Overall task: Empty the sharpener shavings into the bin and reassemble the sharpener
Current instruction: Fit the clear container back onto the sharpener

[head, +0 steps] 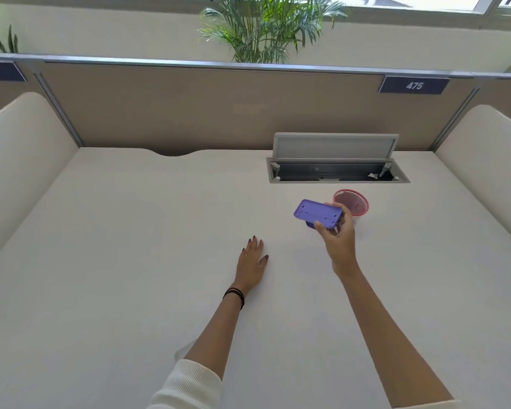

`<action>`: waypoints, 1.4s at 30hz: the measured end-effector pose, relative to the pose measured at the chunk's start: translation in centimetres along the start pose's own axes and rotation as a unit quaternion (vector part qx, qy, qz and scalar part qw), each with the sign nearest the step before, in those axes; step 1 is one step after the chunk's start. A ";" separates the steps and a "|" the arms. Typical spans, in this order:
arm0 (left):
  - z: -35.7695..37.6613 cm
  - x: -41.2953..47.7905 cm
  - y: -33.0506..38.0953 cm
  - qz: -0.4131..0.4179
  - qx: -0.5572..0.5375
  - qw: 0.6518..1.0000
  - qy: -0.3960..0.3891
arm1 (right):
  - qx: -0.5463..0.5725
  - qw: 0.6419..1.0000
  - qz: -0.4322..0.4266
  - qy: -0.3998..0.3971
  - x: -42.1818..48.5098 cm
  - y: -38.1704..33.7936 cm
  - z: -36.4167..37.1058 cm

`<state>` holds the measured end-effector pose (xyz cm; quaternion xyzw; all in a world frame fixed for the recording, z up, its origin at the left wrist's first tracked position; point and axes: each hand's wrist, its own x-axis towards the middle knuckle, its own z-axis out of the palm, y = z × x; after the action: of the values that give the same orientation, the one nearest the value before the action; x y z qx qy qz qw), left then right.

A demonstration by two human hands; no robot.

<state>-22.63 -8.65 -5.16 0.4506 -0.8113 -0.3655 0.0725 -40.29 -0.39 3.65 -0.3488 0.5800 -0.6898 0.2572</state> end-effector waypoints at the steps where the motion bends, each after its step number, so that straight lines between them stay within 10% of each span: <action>1: -0.3 -0.2 0.5 -0.021 -0.087 0.996 -0.002 | 0.003 1.000 0.008 -0.009 -0.7 0.5 0.7; 11: -3.2 -3.5 -1.4 -0.107 -0.563 0.820 -0.005 | 0.054 0.995 0.058 -0.054 -6.6 3.1 6.9; 30: -2.8 -8.9 -3.3 -0.086 -0.690 0.710 0.116 | 0.002 0.988 0.071 -0.134 -13.5 3.0 11.8; 42: -4.7 -10.5 -5.1 -0.109 -0.789 0.583 0.160 | -0.118 0.971 0.017 -0.208 -16.4 3.8 12.6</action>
<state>-10.95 -4.54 -2.86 0.3519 -0.1235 -0.7892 0.4880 -20.47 3.51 -1.98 -0.5024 0.5966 -0.5245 0.3414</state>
